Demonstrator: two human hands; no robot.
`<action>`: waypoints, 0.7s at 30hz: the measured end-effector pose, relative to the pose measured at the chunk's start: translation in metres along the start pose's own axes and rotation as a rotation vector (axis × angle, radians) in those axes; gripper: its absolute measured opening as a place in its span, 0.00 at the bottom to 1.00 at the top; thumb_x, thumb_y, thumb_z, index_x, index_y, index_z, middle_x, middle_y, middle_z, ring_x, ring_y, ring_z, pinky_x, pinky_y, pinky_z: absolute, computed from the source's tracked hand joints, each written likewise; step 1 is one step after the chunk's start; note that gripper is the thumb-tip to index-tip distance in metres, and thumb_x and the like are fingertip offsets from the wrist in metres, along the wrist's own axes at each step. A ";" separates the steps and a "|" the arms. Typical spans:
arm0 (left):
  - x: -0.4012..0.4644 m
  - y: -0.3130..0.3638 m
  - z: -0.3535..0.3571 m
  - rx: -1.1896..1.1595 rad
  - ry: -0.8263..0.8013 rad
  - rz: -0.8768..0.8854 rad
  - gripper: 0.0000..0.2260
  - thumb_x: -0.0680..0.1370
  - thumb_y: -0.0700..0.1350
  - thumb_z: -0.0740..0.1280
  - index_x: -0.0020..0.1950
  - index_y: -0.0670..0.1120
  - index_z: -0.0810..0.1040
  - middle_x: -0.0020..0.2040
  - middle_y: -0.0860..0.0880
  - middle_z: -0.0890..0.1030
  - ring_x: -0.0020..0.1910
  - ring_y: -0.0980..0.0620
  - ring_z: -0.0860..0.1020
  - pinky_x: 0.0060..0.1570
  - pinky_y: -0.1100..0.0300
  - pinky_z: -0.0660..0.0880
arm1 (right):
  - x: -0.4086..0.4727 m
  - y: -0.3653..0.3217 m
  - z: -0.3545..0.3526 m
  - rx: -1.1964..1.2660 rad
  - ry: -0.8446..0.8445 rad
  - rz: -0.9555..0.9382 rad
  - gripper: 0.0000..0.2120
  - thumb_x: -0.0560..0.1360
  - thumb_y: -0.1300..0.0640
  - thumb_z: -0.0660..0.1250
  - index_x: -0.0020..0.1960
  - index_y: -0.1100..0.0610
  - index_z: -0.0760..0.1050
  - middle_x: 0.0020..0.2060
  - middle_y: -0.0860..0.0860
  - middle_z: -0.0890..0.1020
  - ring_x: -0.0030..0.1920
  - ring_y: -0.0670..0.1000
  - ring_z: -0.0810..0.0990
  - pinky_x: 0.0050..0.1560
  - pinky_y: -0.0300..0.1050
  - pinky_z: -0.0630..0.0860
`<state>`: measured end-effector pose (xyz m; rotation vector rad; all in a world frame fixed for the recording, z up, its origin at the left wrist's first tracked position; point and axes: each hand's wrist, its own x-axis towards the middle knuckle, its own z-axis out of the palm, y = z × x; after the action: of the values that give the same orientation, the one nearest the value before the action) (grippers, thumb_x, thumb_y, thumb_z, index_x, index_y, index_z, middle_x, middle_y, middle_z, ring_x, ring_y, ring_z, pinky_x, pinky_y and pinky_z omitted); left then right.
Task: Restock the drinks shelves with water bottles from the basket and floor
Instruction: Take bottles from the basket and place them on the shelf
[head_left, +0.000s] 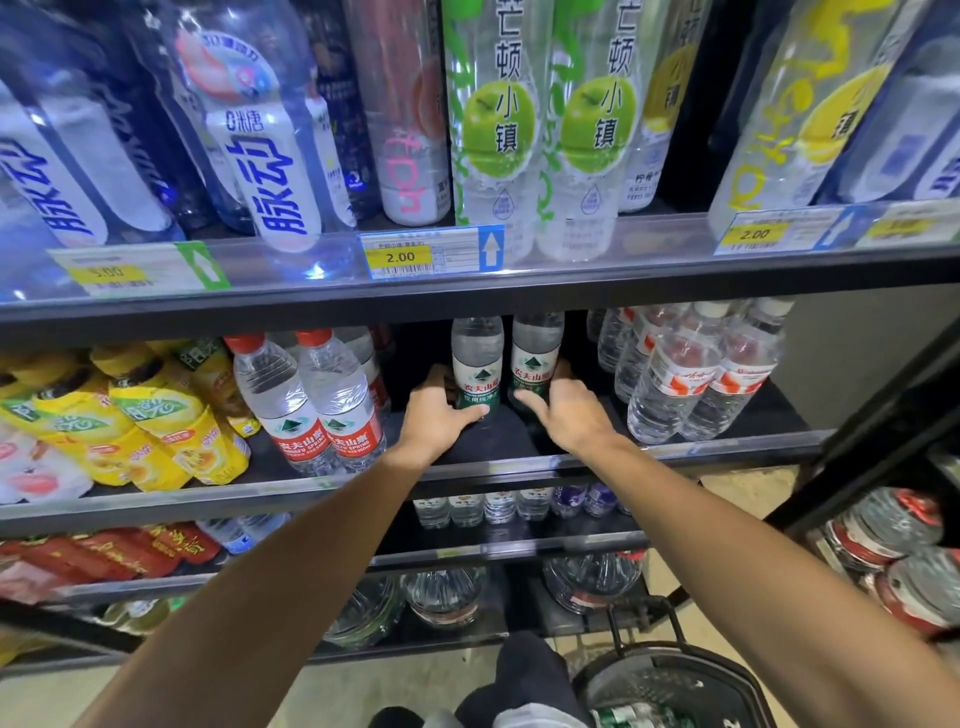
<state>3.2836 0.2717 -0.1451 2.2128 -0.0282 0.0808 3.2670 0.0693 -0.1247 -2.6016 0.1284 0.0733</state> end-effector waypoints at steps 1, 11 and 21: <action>0.001 -0.001 0.000 -0.004 0.006 -0.004 0.27 0.69 0.47 0.82 0.61 0.42 0.74 0.56 0.45 0.85 0.51 0.48 0.84 0.51 0.53 0.81 | 0.002 0.002 0.003 -0.015 0.019 0.003 0.29 0.80 0.38 0.63 0.63 0.63 0.69 0.53 0.62 0.82 0.53 0.66 0.81 0.46 0.52 0.74; 0.038 -0.007 0.007 -0.021 0.042 0.004 0.23 0.71 0.43 0.80 0.61 0.38 0.77 0.58 0.40 0.84 0.57 0.43 0.83 0.57 0.48 0.79 | 0.050 0.012 0.015 0.132 0.001 0.011 0.28 0.82 0.45 0.63 0.73 0.63 0.63 0.67 0.66 0.75 0.62 0.67 0.77 0.52 0.52 0.72; 0.075 -0.020 0.031 0.122 0.109 0.100 0.24 0.78 0.51 0.72 0.70 0.42 0.74 0.62 0.40 0.83 0.59 0.39 0.81 0.54 0.50 0.77 | 0.101 0.019 0.041 0.141 0.091 -0.100 0.26 0.83 0.43 0.59 0.72 0.60 0.62 0.66 0.63 0.77 0.60 0.67 0.79 0.54 0.54 0.74</action>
<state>3.3610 0.2597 -0.1743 2.3250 -0.0750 0.2641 3.3643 0.0664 -0.1776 -2.4660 0.0340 -0.0873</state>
